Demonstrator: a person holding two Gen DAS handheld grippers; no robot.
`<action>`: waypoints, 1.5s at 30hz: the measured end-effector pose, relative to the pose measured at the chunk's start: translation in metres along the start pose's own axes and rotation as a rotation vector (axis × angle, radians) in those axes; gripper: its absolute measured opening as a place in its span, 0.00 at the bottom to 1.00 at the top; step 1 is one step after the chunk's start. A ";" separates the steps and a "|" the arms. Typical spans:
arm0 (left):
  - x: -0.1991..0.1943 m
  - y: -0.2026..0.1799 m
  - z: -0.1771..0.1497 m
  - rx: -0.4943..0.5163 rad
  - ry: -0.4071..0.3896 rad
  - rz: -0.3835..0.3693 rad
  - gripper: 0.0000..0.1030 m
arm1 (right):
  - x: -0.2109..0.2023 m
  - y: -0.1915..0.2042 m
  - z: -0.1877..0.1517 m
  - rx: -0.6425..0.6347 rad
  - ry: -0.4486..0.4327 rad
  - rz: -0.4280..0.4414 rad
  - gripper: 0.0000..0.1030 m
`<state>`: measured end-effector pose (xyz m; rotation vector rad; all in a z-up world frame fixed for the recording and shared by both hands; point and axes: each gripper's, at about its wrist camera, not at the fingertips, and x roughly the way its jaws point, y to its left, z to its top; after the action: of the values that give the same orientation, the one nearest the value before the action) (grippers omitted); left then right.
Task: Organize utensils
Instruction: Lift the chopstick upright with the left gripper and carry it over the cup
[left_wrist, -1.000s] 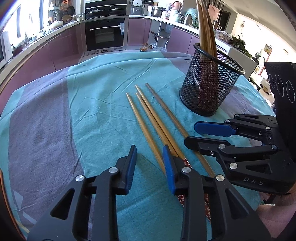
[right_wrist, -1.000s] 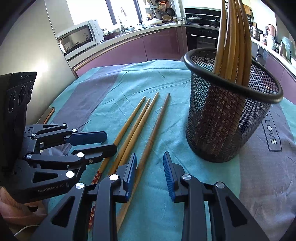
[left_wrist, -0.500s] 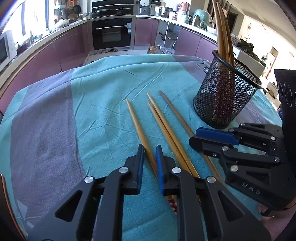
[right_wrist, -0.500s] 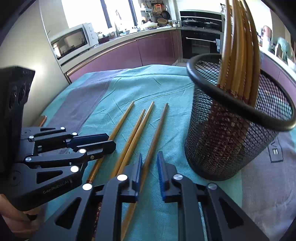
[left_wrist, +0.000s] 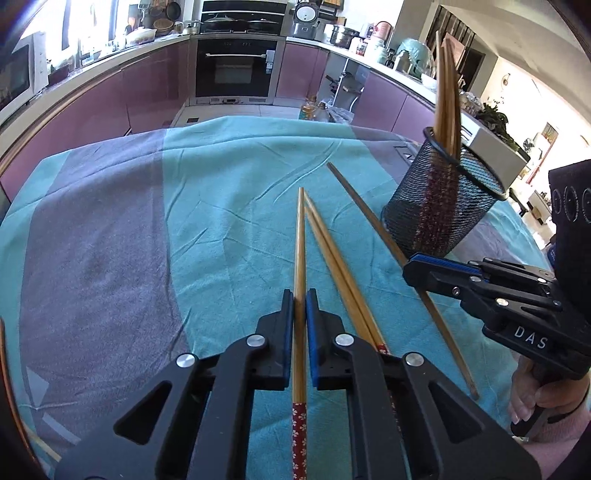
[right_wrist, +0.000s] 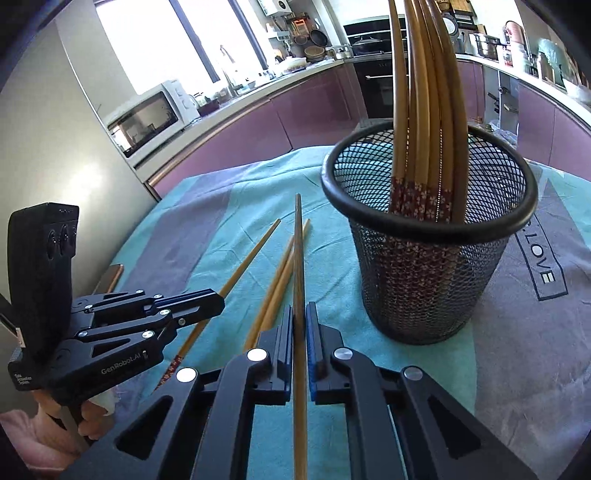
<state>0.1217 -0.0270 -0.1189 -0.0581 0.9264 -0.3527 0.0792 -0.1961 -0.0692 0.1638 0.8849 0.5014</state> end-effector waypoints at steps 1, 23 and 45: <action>-0.003 -0.001 0.000 0.003 -0.008 -0.004 0.07 | -0.002 0.001 0.000 -0.002 -0.003 0.005 0.06; -0.076 -0.006 0.012 0.033 -0.126 -0.170 0.07 | -0.061 0.007 0.008 -0.028 -0.146 0.075 0.06; -0.126 -0.020 0.033 0.053 -0.234 -0.269 0.07 | -0.111 -0.004 0.020 -0.026 -0.277 0.091 0.06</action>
<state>0.0726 -0.0088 0.0025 -0.1725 0.6777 -0.6066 0.0374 -0.2515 0.0197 0.2447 0.6018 0.5597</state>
